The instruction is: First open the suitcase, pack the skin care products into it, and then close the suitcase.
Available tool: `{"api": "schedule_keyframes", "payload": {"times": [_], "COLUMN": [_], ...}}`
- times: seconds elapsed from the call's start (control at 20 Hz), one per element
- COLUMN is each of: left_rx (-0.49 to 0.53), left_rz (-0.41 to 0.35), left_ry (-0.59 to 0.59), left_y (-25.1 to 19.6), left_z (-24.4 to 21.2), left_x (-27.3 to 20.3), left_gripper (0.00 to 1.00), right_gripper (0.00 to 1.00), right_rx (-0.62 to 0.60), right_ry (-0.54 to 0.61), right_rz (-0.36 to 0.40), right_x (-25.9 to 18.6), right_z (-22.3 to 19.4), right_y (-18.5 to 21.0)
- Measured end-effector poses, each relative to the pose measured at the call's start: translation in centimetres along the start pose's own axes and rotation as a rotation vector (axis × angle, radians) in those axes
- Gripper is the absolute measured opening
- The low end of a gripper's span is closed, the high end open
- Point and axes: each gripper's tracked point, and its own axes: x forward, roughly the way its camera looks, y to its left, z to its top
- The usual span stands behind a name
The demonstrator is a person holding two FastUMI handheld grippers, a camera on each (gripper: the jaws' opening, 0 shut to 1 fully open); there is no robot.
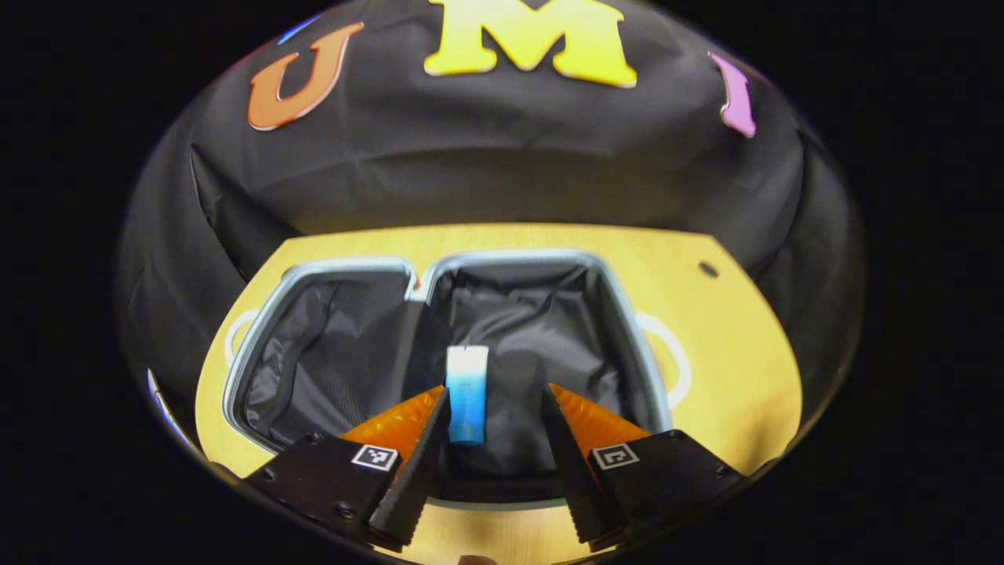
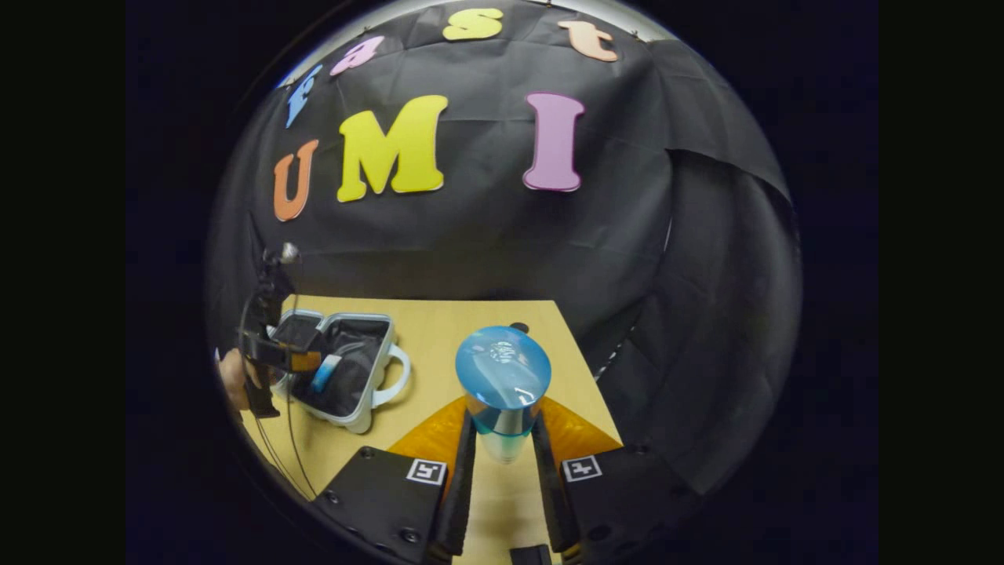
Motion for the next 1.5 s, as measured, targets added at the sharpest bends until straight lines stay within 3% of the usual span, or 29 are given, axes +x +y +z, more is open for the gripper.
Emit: {"api": "schedule_keyframes", "payload": {"times": [0.25,0.55,0.75,0.95,1.25,1.35,1.5], "left_rx": [0.088,0.129,0.164,0.113,0.025,0.012,0.006], "left_rz": [-0.019,0.01,0.054,0.054,0.065,0.08,0.117], "left_ry": [-0.315,-0.527,-0.633,-0.64,-0.529,-0.549,-0.572], "left_y": [0.3,3.0,5.8,7.9,12.1,13.5,15.5], "left_z": [7.9,11.2,11.3,8.4,3.8,4.2,5.1], "left_x": [-10.8,-20.4,-24.7,-26.1,-25.3,-26.1,-26.3], "left_gripper": [0.87,0.87,0.87,0.87,0.88,0.88,0.88], "right_gripper": [0.37,0.37,0.37,0.37,0.37,0.37,0.37], "right_rx": [-0.001,-0.039,-0.046,-0.072,-0.134,-0.146,-0.119], "right_ry": [0.037,0.086,0.137,0.238,0.4,0.436,0.39], "right_rz": [0.154,0.278,0.301,0.299,0.28,0.261,0.244], "right_x": [2.7,7.3,10.7,14.3,16.3,16.9,18.7], "right_z": [1.0,2.5,1.8,-1.9,-8.6,-9.7,-8.4], "right_y": [8.1,18.3,23.9,28.5,32.5,32.6,33.0]}}
